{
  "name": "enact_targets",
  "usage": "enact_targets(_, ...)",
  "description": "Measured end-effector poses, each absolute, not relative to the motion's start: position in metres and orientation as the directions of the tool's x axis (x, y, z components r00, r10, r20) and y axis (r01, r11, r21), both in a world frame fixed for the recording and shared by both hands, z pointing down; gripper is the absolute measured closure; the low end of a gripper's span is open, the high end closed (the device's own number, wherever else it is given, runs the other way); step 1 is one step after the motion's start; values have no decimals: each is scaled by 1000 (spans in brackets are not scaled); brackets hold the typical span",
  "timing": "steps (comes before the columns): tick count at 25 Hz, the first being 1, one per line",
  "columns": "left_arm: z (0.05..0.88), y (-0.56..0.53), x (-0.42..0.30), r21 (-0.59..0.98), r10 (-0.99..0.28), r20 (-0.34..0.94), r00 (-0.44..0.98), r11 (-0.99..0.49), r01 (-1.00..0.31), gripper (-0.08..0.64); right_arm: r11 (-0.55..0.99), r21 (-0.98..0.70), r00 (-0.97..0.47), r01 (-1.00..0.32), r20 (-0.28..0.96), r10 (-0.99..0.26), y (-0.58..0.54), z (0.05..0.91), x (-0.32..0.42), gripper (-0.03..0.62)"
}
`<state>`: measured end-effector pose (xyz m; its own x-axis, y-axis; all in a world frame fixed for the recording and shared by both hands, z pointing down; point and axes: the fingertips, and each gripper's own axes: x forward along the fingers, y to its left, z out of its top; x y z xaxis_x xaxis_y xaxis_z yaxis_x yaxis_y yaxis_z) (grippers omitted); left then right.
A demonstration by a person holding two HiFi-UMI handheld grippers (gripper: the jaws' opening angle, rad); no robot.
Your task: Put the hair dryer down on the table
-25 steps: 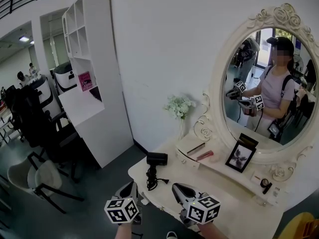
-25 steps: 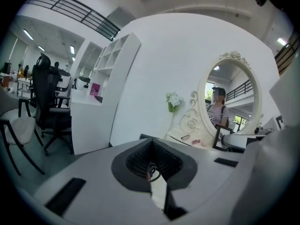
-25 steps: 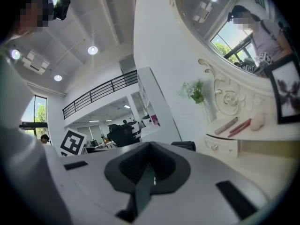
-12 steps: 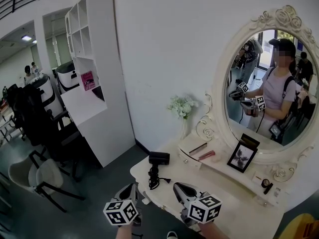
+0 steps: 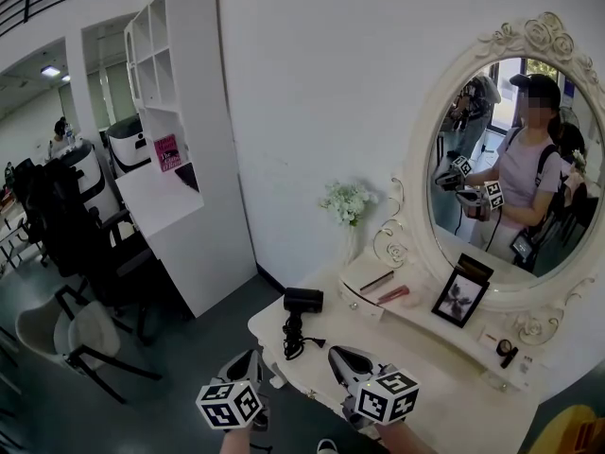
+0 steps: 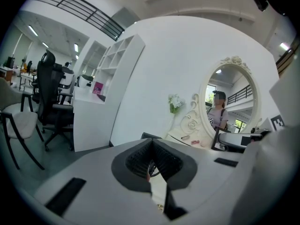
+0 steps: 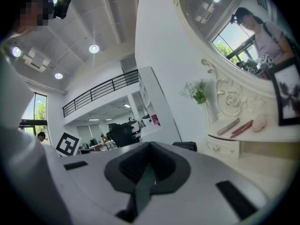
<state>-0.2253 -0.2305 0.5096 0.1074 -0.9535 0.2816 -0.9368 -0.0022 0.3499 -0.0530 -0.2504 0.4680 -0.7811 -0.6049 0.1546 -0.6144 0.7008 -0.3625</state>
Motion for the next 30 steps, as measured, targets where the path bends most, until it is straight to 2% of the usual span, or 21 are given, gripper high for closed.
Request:
enact_targets(6,509,-233,-224,352,-953,281,110,-5,-936,560,714,-320,-779,-623,173,-603,-251,470,-54,591)
enact_targets(30,518,-244,-226,364,-951,293,95,19,-931,560,738,-327,-805,-590,174,-567,-260,475,-60,591)
